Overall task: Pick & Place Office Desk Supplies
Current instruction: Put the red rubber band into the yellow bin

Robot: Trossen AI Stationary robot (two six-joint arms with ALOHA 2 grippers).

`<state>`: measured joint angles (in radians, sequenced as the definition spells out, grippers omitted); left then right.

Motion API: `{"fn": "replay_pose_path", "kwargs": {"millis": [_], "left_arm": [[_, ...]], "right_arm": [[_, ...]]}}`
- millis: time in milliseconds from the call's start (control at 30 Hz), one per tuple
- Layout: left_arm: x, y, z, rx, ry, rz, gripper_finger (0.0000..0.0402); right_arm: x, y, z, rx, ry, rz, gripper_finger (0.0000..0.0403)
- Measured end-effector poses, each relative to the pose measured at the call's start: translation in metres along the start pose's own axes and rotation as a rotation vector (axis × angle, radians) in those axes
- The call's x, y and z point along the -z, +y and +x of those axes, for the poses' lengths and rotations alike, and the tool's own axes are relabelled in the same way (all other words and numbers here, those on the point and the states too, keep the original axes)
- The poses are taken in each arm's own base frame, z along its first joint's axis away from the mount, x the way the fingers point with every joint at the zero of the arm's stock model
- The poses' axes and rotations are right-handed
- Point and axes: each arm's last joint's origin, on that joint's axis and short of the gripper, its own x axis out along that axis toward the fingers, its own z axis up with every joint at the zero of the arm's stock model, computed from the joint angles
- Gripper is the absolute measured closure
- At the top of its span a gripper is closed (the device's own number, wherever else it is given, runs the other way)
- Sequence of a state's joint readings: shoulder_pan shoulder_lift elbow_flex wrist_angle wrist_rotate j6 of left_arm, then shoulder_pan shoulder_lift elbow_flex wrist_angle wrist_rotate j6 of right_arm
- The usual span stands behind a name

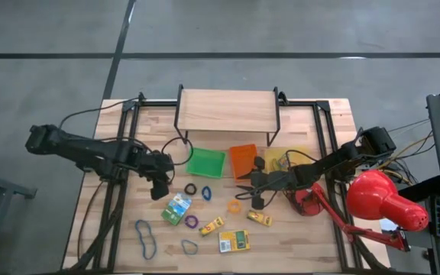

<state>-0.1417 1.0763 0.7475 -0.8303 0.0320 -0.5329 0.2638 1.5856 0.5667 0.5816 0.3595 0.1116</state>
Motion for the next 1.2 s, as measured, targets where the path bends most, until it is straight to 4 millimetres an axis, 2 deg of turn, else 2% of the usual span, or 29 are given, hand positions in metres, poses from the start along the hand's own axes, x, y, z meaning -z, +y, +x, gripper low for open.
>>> {"fn": "replay_pose_path", "kwargs": {"millis": [367,667,967,1200], "left_arm": [[0.0,0.002,0.0,-0.047,-0.037,-0.334,0.0306],[0.0,0.003,0.002,-0.068,-0.05,-0.347,0.0306],[0.022,0.016,0.035,-0.123,0.045,-0.309,0.0305],[0.026,0.019,0.046,-0.098,0.028,-0.304,0.0304]], "right_arm": [[0.0,0.0,0.0,0.0,0.0,0.0,0.028],[0.0,0.0,0.0,0.0,0.0,0.0,0.0271],[0.0,0.0,0.0,0.0,0.0,0.0,0.0274],[0.0,0.0,0.0,0.0,0.001,0.0,0.0284]]}}
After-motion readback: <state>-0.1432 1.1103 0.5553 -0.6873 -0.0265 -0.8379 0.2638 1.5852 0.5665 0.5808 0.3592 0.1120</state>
